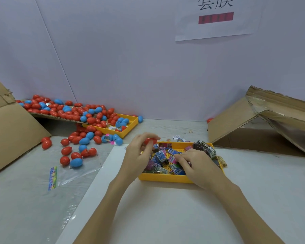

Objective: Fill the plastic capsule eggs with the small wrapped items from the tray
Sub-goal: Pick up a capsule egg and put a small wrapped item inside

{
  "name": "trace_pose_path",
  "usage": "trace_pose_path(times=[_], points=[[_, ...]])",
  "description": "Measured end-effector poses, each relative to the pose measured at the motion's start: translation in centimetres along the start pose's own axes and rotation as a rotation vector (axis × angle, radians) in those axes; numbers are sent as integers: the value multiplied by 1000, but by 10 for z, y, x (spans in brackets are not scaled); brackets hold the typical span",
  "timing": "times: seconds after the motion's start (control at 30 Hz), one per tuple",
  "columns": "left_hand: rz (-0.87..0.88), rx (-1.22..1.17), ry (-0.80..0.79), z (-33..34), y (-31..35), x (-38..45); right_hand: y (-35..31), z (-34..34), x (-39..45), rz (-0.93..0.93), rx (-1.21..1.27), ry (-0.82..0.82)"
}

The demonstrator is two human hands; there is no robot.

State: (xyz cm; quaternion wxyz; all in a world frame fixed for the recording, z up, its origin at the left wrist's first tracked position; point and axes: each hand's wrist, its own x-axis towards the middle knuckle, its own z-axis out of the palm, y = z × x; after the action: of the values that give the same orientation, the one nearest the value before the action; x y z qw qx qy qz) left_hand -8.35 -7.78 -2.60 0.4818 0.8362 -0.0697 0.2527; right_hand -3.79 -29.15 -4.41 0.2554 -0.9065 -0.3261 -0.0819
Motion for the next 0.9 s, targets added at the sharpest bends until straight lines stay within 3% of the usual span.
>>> trace_pose_path(times=[0.13,0.23,0.4,0.6,0.9], points=[[-118,-98,38,1,4,-1,-1,-2,-3,21,66,63],[-89,-32,21,6,7,-4,-1,-1,-4,10,94,121],[13,143,-27,13,1,-4,-2,1,1,49,-69,-19],[71,322,-46,25,4,-5,-1,3,1,81,-34,68],[309,675,-19,29,9,-8,-8,-4,-2,-197,96,257]])
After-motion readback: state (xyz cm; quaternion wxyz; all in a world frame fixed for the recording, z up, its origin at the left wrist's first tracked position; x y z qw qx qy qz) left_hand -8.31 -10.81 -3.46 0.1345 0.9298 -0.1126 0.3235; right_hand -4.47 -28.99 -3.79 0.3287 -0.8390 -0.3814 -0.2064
